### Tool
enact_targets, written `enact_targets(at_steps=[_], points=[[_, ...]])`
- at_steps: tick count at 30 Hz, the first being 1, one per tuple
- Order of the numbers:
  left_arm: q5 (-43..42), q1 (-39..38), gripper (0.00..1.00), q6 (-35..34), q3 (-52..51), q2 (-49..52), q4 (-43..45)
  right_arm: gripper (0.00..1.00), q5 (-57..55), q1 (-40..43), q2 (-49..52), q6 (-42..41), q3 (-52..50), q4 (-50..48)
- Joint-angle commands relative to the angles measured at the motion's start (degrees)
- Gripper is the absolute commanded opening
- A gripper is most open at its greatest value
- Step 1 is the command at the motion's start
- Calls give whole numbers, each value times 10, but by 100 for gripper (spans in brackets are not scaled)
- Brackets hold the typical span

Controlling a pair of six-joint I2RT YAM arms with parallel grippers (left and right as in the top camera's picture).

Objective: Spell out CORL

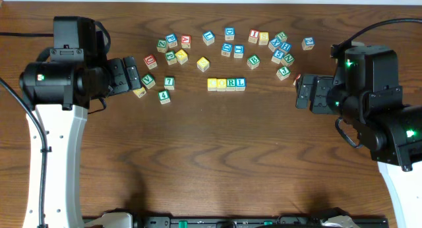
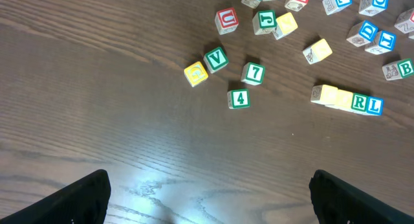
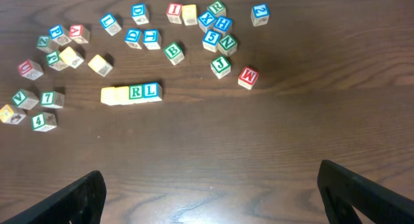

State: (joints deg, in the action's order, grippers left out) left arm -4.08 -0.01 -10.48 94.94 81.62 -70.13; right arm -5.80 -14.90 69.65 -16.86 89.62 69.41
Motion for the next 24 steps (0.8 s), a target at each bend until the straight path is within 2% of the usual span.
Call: enact_targets(at_steps=[1, 4, 7, 10, 11, 15, 24], points=[[9, 2, 97, 3, 9, -6, -2, 99, -42, 1, 1, 8, 3, -3], [9, 2, 97, 3, 9, -6, -2, 99, -59, 2, 1, 9, -8, -36], [9, 2, 97, 3, 9, -6, -2, 99, -65, 8, -18, 30, -70, -146], [9, 2, 97, 3, 9, -6, -2, 99, -54, 9, -66, 64, -172, -270], [9, 2, 97, 3, 9, -6, -1, 99, -50, 11, -111, 68, -251, -351], [9, 2, 97, 3, 9, -6, -2, 99, -29, 36, -217, 68, -397, -462], [9, 2, 97, 3, 9, -6, -2, 99, -15, 101, -478, 66, -638, -527]])
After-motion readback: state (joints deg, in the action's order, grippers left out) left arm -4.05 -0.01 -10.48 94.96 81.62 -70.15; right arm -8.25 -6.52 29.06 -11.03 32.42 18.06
